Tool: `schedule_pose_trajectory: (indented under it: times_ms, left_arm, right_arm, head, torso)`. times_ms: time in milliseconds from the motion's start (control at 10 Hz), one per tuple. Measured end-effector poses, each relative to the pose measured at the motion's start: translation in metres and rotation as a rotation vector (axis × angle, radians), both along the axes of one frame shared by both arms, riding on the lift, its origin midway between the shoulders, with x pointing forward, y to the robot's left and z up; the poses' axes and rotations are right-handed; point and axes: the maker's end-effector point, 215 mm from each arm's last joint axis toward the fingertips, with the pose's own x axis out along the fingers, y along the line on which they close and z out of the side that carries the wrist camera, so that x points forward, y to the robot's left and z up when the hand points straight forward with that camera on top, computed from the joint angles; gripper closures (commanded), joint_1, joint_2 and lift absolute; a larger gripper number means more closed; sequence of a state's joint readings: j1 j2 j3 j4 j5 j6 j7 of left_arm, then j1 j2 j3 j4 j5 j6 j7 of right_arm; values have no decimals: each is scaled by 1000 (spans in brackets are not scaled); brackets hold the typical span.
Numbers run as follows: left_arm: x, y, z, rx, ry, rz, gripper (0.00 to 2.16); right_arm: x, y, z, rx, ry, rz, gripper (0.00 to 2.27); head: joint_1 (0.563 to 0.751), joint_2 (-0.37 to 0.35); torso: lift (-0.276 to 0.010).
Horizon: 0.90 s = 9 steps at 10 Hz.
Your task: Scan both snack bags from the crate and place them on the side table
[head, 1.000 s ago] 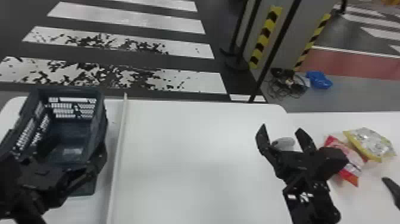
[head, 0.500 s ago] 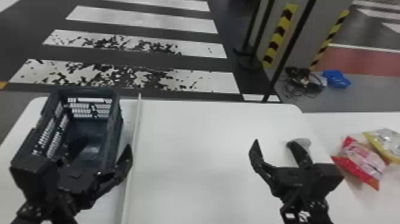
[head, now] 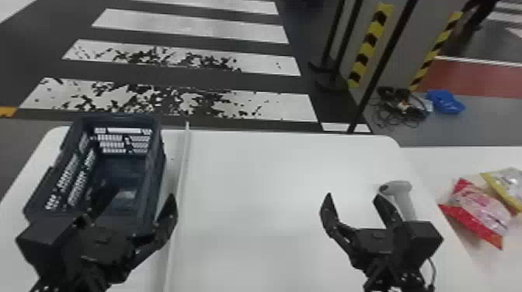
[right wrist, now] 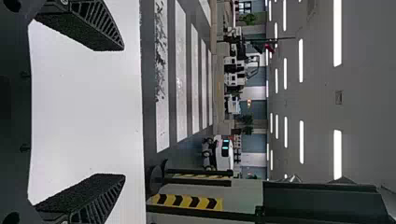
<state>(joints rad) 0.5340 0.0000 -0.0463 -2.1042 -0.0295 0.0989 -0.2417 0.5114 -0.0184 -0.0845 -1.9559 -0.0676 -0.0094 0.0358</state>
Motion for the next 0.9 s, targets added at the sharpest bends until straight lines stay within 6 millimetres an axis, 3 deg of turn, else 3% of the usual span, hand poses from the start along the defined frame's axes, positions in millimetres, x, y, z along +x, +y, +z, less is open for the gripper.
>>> schedule_pose_trajectory:
  times_ms: [900]
  left_arm:
    - [-23,19,16,14,-26,41,66]
  right_arm:
    - [-13,19,3,25,20,27,19]
  head:
    - [695,-110]
  torso:
    - [-95]
